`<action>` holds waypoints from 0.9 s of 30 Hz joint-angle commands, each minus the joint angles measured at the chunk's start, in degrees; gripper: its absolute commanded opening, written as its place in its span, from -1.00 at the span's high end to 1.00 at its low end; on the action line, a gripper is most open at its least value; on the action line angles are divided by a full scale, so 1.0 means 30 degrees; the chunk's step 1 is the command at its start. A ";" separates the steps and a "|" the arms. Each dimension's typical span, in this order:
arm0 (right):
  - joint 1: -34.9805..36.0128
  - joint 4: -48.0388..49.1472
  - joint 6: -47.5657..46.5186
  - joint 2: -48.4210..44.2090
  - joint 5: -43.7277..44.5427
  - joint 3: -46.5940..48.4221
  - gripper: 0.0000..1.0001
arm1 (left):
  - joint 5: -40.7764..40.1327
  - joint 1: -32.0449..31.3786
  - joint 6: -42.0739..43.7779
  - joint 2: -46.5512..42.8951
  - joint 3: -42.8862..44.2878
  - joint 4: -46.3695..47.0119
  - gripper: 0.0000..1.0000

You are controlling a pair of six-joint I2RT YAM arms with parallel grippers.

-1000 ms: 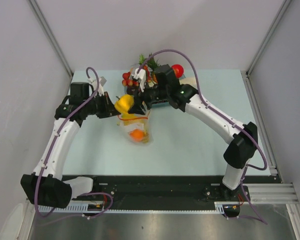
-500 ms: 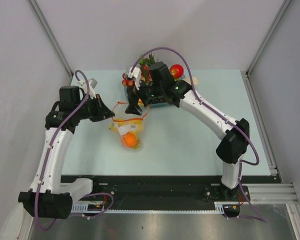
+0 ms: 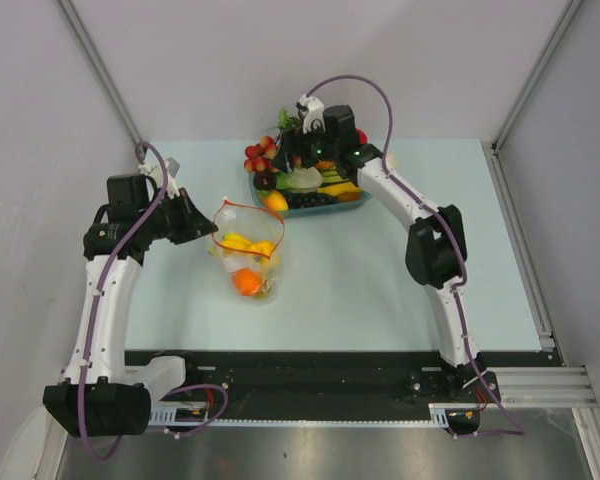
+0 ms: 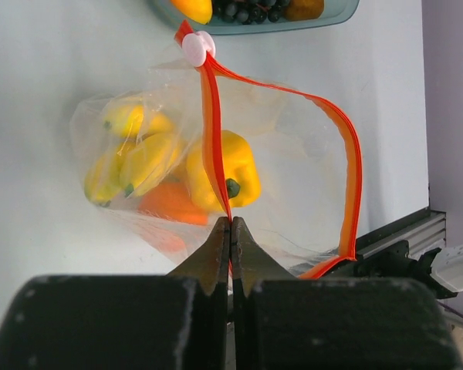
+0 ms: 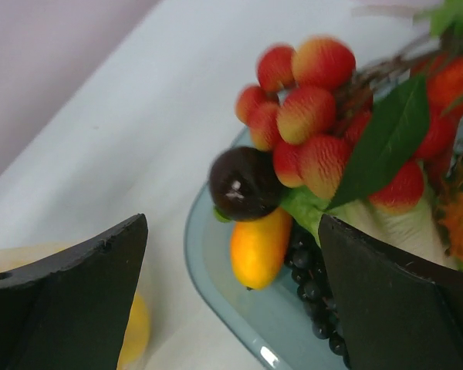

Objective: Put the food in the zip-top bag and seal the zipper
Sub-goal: Pick up the fake fruit from the bin.

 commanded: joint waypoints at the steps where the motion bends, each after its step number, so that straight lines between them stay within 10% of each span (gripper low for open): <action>1: 0.0860 0.0788 0.1283 0.1189 0.2524 0.1244 -0.93 | -0.0096 0.0337 0.0530 -0.0143 -0.0034 0.0093 1.00; 27: 0.2298 0.1580 0.7818 0.3356 0.6484 0.0305 -0.99 | 0.0255 0.0748 0.0384 0.0179 -0.0504 0.0561 1.00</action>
